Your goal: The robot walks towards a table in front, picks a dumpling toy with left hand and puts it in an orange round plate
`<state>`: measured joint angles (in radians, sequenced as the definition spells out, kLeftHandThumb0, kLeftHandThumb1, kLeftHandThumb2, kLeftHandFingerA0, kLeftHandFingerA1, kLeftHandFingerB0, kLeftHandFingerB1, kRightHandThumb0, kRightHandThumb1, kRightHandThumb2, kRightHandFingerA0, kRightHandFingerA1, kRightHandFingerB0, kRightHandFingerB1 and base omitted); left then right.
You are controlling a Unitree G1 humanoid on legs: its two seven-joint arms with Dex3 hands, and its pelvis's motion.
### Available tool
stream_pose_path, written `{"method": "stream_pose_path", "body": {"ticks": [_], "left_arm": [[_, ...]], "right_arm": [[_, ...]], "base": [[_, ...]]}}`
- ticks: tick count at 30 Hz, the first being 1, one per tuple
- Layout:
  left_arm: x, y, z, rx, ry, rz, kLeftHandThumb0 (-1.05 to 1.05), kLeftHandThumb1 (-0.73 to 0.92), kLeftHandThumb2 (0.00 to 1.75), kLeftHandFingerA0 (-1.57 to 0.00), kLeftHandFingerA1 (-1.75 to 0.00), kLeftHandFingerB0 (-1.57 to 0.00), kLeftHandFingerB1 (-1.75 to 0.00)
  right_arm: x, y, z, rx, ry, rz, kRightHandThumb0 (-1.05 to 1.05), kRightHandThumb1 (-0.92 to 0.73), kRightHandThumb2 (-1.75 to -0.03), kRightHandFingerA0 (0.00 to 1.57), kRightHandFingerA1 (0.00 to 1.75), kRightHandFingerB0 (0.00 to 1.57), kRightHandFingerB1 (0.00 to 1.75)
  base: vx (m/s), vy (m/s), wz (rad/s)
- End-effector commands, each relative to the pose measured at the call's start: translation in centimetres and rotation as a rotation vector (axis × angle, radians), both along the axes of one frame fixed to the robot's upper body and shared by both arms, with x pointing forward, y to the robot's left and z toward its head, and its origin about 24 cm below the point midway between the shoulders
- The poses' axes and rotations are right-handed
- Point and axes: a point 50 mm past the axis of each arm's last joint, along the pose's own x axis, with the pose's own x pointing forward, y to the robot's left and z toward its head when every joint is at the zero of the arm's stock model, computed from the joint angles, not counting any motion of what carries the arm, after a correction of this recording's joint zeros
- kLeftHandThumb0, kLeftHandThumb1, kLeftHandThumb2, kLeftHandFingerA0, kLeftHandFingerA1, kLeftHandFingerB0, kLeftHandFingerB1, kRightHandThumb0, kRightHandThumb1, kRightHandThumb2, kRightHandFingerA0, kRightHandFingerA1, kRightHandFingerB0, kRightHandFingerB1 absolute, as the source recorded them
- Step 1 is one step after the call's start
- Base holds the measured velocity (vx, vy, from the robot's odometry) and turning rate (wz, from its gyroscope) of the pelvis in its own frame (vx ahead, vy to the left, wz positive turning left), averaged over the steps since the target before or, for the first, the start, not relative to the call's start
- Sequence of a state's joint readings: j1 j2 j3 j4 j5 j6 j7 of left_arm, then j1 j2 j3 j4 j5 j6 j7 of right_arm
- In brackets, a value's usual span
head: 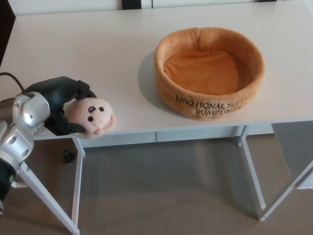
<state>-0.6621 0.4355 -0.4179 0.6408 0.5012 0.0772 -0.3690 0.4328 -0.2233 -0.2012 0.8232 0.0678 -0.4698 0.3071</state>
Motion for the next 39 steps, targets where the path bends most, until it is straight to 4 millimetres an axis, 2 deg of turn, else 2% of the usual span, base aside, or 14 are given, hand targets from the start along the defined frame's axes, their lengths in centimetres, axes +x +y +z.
{"method": "stream_pose_path", "body": {"ticks": [1,5,6,10,11,13,20,24,26,29,31,36,39], "left_arm": [[-0.4,0.0,-1.2,0.037,0.039,-0.009,-0.08,0.58,0.75,-1.11,-0.89,-0.96,-0.73],[-0.3,-0.1,-1.2,0.028,0.032,-0.003,-0.07,0.57,0.75,-1.1,-0.93,-0.95,-0.77],[-0.3,-0.4,-1.2,0.014,0.028,-0.003,-0.08,0.6,0.75,-1.1,-0.94,-0.88,-0.9],[-0.4,-0.8,-1.2,-0.007,0.022,-0.003,-0.08,0.6,0.75,-1.1,-0.94,-0.88,-0.9],[-0.4,-1.0,-1.2,-0.011,0.02,-0.009,-0.11,0.66,0.73,-1.09,-0.93,-0.94,-0.76],[-0.4,-1.5,-1.2,-0.029,0.01,-0.02,-0.11,0.7,0.75,-1.08,-0.92,-0.95,-0.71],[-0.5,-1.9,-1.1,-0.086,-0.014,-0.023,-0.14,0.7,0.76,-1.09,-0.92,-0.95,-0.71],[-0.4,-1.9,0.3,-0.267,-0.085,0.014,-0.12,0.75,0.77,-1.13,-1.01,-0.95,-0.72],[-0.3,-1.8,1.0,-0.327,-0.106,0.036,-0.11,0.76,0.74,-1.09,-0.97,-0.92,-0.72],[0.0,-1.3,2.5,-0.418,-0.155,0.066,-0.11,0.73,0.75,-1.1,-1.01,-0.94,-0.78],[0.4,-0.6,3.7,-0.572,-0.166,0.134,-0.12,0.72,0.75,-1.11,-0.98,-0.95,-0.75],[0.7,-0.1,4.4,-0.661,-0.176,0.165,-0.12,0.72,0.75,-1.11,-0.98,-0.95,-0.75],[1.2,0.5,5.4,-0.82,-0.192,0.23,-0.14,0.7,0.79,-1.09,-1.01,-0.95,-0.78]], "right_arm": [[0.2,-0.5,0.2,-0.004,-0.009,-0.001,-0.41,-0.48,-0.54,0.61,0.5,0.33,0.36],[0.2,-0.4,0.4,-0.003,-0.018,0.004,-0.39,-0.48,-0.54,0.61,0.5,0.33,0.36],[0.2,-0.3,0.4,-0.007,-0.022,0.008,-0.42,-0.49,-0.54,0.7,0.53,0.34,0.36],[0.3,-0.3,0.4,-0.013,-0.028,0.013,-0.42,-0.49,-0.54,0.7,0.53,0.34,0.36],[0.2,-0.3,0.4,-0.01,-0.029,0.012,-0.44,-0.48,-0.54,0.67,0.53,0.34,0.36],[0.4,-0.2,0.4,-0.011,-0.03,0.008,-0.44,-0.49,-0.54,0.68,0.52,0.34,0.36],[0.6,-0.3,0.4,-0.015,-0.033,0.008,-0.44,-0.5,-0.54,0.63,0.5,0.35,0.36],[0.7,-0.4,0.4,-0.023,-0.032,0.008,-0.44,-0.51,-0.55,0.64,0.49,0.35,0.36],[0.7,-0.4,0.4,-0.026,-0.032,0.015,-0.45,-0.51,-0.55,0.63,0.5,0.34,0.36],[0.4,-0.4,0.3,-0.025,-0.021,0.015,-0.45,-0.5,-0.55,0.64,0.5,0.34,0.35],[0.3,-0.4,0.4,-0.023,-0.024,0.011,-0.44,-0.51,-0.55,0.66,0.52,0.33,0.36],[0.5,-0.4,0.4,-0.036,-0.029,0.02,-0.44,-0.51,-0.55,0.69,0.53,0.34,0.36],[0.5,-0.3,0.3,-0.034,-0.025,0.012,-0.47,-0.5,-0.55,0.67,0.51,0.35,0.36]], "base": [[0.0,0.0,0.0],[0.0,0.0,0.0],[0.0,0.0,0.0],[0.0,0.0,0.0],[0.0,0.0,0.0],[0.0,0.0,0.0],[0.0,0.0,0.0],[0.0,0.0,0.0],[0.0,0.0,0.0],[0.0,0.0,0.0],[0.0,0.0,0.0],[0.0,0.0,0.0],[0.0,0.0,0.0]]}}
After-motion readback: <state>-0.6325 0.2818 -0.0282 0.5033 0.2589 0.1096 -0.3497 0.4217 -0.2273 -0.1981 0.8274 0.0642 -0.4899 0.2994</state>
